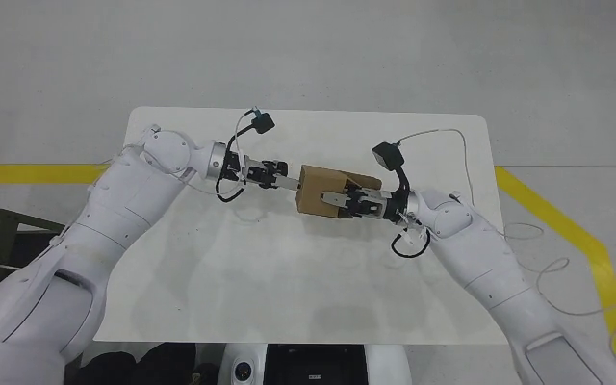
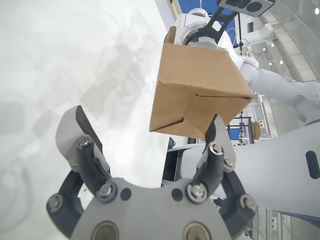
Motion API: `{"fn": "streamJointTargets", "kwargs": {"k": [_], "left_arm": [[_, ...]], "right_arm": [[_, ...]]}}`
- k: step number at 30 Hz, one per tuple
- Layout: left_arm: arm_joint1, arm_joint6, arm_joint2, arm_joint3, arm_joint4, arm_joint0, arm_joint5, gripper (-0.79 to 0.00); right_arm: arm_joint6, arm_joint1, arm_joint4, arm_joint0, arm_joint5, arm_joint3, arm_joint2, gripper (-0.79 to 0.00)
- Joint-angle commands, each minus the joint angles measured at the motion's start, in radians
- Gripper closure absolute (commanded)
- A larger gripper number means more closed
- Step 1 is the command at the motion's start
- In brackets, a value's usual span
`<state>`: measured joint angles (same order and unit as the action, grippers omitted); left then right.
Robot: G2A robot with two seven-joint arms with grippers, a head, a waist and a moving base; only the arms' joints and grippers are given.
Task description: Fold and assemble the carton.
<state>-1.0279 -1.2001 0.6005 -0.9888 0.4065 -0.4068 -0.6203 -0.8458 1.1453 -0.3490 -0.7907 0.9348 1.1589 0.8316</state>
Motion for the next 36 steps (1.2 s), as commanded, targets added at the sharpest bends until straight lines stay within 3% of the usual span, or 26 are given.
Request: {"fn": "streamJointTargets", "kwargs": {"k": [1,14,22,27,28,29,30,36], "left_arm": [[0.009,0.008,0.011,0.005,-0.019,0.002,-0.008,-0.785],[0.080,0.154,0.124,-0.074,-0.238,-0.038,-0.152,-0.785],[0.118,0.205,0.200,-0.158,-0.373,-0.094,-0.135,-0.785],[0.137,0.211,0.234,-0.207,-0.437,-0.129,-0.121,-0.785],[0.140,0.207,0.238,-0.214,-0.448,-0.136,-0.116,-0.785],[0.143,0.199,0.242,-0.223,-0.462,-0.140,-0.109,-0.785],[0.144,0.196,0.245,-0.228,-0.472,-0.142,-0.103,-0.785],[0.156,0.177,0.264,-0.265,-0.508,-0.158,-0.073,-0.785]], "right_arm": [[-0.008,0.003,0.005,0.003,-0.030,-0.011,-0.009,0.000],[-0.088,0.054,-0.075,0.058,-0.212,-0.114,-0.105,0.000],[-0.032,0.104,-0.047,0.093,-0.241,-0.196,-0.165,0.000],[0.008,0.135,-0.007,0.123,-0.236,-0.251,-0.192,-0.348],[0.011,0.140,0.002,0.130,-0.232,-0.262,-0.196,-0.379],[0.016,0.144,0.012,0.135,-0.225,-0.273,-0.199,-0.610],[0.019,0.147,0.018,0.139,-0.220,-0.279,-0.200,-0.785],[0.029,0.152,0.056,0.150,-0.161,-0.295,-0.182,-0.785]]}}
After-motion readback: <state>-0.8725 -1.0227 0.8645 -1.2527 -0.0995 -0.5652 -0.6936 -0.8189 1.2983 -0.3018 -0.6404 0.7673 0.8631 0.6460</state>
